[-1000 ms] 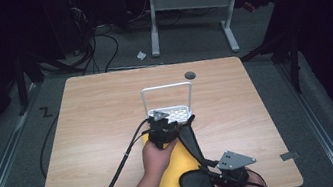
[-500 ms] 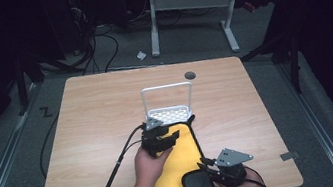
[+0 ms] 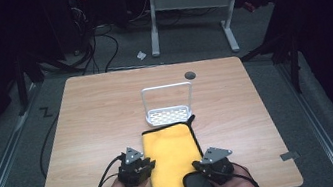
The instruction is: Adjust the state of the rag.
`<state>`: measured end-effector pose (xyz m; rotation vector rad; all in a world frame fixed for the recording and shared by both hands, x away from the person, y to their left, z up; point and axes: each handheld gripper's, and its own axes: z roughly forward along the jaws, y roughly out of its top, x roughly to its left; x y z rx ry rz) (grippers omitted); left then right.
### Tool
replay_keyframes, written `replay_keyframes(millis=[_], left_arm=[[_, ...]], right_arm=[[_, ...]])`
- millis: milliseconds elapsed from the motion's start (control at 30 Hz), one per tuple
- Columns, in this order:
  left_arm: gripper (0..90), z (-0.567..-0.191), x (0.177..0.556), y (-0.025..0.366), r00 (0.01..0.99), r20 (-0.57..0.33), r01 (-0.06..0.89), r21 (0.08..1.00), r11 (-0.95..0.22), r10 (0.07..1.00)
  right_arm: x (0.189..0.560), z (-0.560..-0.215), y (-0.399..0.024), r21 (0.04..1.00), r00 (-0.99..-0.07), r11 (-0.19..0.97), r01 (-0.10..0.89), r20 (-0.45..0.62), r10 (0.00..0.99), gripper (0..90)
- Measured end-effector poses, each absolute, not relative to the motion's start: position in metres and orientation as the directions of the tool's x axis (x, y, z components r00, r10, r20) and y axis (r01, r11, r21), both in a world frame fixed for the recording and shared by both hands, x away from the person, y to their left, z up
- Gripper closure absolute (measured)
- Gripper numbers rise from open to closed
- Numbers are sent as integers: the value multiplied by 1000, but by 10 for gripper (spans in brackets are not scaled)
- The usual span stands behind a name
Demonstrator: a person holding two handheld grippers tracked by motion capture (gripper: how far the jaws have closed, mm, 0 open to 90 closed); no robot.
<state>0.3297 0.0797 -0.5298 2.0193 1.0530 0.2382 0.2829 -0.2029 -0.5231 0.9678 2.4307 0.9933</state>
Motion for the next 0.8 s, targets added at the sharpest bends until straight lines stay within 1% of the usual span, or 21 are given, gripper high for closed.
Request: replay_keyframes(millis=[100, 233, 400, 600, 700, 800], left_arm=[[705, -532, 330, 78, 648, -168, 579, 743, -337, 743], [700, -534, 328, 79, 651, -172, 569, 755, -326, 739], [699, -534, 331, 82, 652, -198, 581, 750, -316, 732], [684, -535, 329, 82, 656, -193, 573, 756, -315, 729], [646, -534, 329, 82, 651, -214, 583, 756, -299, 728], [603, -531, 329, 84, 648, -213, 575, 766, -287, 731]], right_arm=[[269, -521, -215, 719, -698, 510, 471, -50, 715, 883], [258, -517, -224, 733, -679, 492, 470, -57, 732, 881], [253, -515, -229, 745, -662, 476, 467, -63, 747, 873], [253, -510, -234, 770, -649, 445, 456, -55, 759, 860], [258, -507, -234, 779, -647, 434, 453, -47, 761, 844], [272, -504, -229, 786, -648, 434, 441, -55, 759, 814]])
